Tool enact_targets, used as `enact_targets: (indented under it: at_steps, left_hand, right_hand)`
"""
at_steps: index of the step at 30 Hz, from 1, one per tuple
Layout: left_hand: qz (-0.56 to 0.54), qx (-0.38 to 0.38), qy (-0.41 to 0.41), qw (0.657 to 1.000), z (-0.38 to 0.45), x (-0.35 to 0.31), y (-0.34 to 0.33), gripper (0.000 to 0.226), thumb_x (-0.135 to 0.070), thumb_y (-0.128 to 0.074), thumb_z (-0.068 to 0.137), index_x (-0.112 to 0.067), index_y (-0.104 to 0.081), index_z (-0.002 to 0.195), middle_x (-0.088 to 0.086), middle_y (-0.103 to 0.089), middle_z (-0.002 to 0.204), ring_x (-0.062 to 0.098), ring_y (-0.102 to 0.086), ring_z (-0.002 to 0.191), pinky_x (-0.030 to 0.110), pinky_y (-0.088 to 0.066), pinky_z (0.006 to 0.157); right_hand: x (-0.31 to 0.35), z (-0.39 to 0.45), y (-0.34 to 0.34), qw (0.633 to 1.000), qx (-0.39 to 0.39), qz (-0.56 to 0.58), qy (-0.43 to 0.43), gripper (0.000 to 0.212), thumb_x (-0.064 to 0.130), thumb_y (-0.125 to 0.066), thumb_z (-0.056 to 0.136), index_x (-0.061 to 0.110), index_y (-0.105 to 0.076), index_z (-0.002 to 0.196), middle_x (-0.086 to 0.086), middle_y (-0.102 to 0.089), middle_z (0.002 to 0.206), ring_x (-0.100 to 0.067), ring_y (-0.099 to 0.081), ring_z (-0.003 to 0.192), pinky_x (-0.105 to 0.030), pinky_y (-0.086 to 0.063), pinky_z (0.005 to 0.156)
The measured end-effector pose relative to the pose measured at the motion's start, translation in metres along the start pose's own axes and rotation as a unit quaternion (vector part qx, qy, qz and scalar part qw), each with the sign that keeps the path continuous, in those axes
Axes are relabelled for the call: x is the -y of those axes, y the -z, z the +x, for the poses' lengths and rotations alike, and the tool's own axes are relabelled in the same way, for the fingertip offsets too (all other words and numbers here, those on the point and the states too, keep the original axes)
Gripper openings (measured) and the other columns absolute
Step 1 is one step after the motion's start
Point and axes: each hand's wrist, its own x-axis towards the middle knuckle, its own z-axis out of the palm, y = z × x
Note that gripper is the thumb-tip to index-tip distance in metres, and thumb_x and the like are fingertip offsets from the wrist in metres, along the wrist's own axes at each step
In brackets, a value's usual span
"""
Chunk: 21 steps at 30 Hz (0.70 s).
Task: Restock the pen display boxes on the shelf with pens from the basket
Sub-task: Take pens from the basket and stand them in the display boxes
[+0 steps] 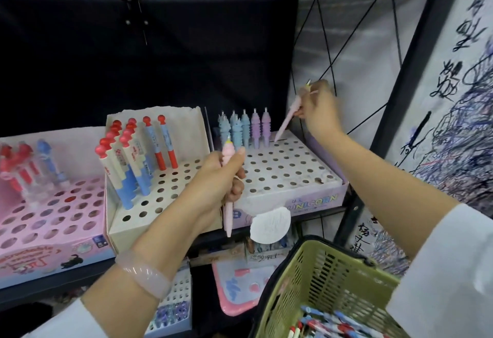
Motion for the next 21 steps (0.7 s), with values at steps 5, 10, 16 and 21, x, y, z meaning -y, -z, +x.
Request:
enact_targets:
  at_steps: [5,10,16,21]
  left_hand:
    - [-0.114,0.024,0.024,0.993,0.003,-0.004,0.004,0.021,-0.011,-0.031,0.098,-0.004,-0.046,0.111,0.007,-0.051,0.073,0.012,-0.040,0.051,0.020,-0.034,0.044]
    - [-0.077,0.008,-0.035,0.996,0.004,-0.001,0.009,0.019,-0.012,-0.040,0.099,-0.012,-0.053,0.113,0.002,-0.059,0.076,0.011,-0.046,0.057,0.020,-0.043,0.050]
    - [-0.087,0.021,-0.052,0.995,0.002,0.007,0.012,0.022,-0.016,-0.044,0.097,-0.013,-0.051,0.117,-0.002,-0.061,0.063,0.008,-0.043,0.049,0.018,-0.040,0.045]
    - [-0.081,-0.001,-0.057,0.995,0.001,0.005,0.012,0.011,-0.014,-0.044,0.097,-0.006,-0.051,0.102,-0.001,-0.065,0.068,0.007,-0.045,0.048,0.017,-0.042,0.046]
  right_hand:
    - [-0.018,0.004,-0.014,0.979,0.039,-0.190,0.071,0.023,0.025,-0.044,0.098,0.004,-0.050,0.106,-0.015,-0.065,0.088,-0.031,-0.063,0.081,-0.038,-0.051,0.073]
    - [-0.020,0.012,-0.025,0.974,0.079,-0.202,0.058,0.026,0.026,-0.042,0.099,0.003,-0.051,0.107,-0.019,-0.066,0.092,-0.030,-0.064,0.082,-0.028,-0.045,0.067]
    - [-0.032,0.004,-0.032,0.943,0.208,-0.259,0.018,0.025,0.023,-0.040,0.099,0.002,-0.046,0.113,-0.021,-0.065,0.097,-0.035,-0.064,0.086,-0.045,-0.053,0.078]
    - [-0.021,-0.013,-0.028,0.965,0.108,-0.240,0.009,0.034,0.024,-0.048,0.096,0.008,-0.044,0.126,-0.013,-0.064,0.097,-0.026,-0.060,0.086,-0.030,-0.045,0.071]
